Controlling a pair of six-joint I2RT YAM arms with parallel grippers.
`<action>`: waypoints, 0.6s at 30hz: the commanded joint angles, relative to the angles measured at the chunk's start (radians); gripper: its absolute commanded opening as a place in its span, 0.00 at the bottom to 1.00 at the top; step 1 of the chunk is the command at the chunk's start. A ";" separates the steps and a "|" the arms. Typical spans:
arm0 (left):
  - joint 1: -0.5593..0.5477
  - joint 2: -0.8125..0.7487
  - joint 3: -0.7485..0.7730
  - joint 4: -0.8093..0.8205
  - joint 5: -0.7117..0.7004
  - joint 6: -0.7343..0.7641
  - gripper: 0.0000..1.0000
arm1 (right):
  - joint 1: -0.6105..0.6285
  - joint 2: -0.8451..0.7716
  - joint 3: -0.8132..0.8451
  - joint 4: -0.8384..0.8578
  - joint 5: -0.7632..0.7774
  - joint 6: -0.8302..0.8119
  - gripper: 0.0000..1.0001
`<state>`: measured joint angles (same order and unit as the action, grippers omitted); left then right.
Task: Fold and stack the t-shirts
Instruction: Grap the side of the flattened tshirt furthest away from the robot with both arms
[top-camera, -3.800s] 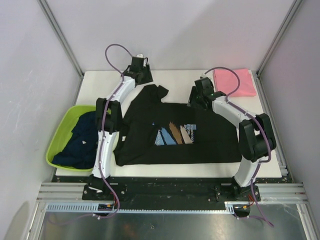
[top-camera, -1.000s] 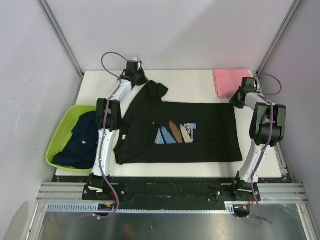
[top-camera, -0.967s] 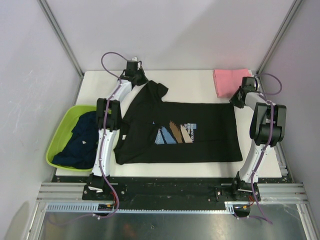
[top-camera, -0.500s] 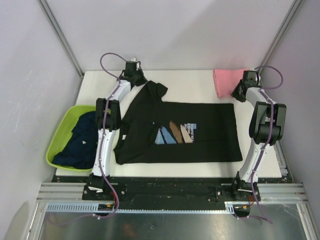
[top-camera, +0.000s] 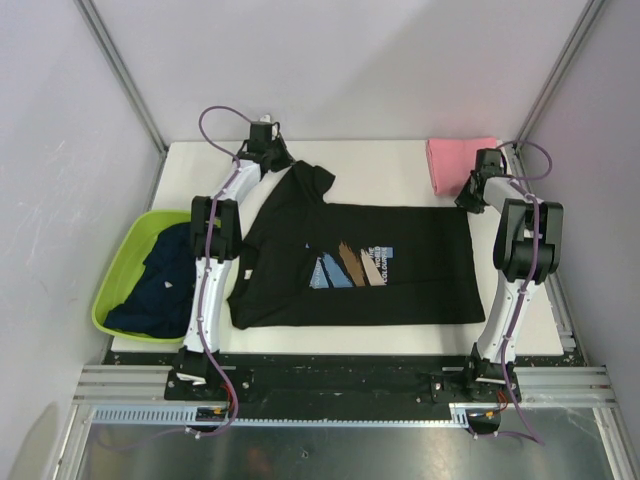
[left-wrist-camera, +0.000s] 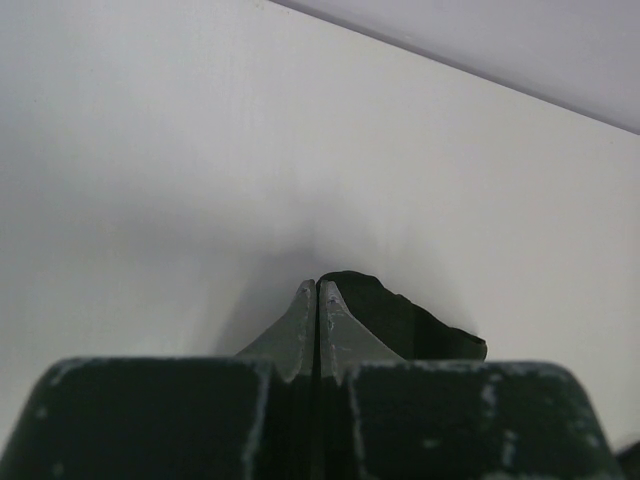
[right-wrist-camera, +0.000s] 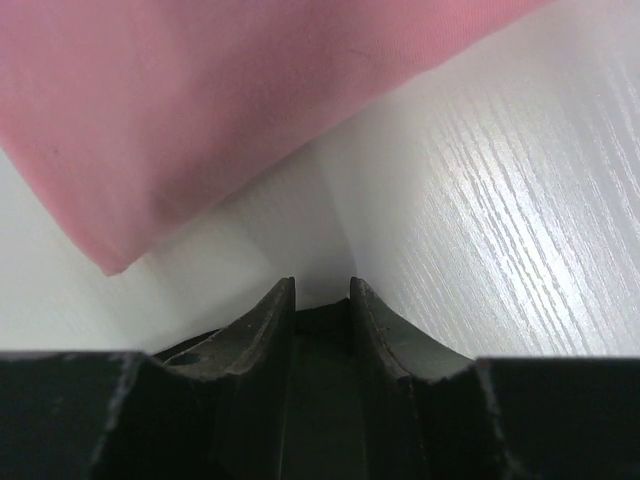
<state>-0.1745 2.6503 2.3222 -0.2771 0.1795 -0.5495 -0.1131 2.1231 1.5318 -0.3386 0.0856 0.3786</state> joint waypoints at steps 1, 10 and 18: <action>0.010 -0.070 -0.001 0.035 0.012 -0.009 0.00 | 0.007 0.009 0.020 -0.006 0.019 -0.018 0.32; 0.012 -0.079 -0.002 0.036 0.014 -0.008 0.00 | 0.002 0.009 0.035 -0.017 0.042 -0.016 0.10; 0.011 -0.115 0.000 0.038 0.012 -0.006 0.00 | 0.004 -0.011 0.058 -0.030 0.073 -0.016 0.00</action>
<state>-0.1738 2.6499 2.3222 -0.2710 0.1875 -0.5503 -0.1123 2.1246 1.5372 -0.3565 0.1184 0.3660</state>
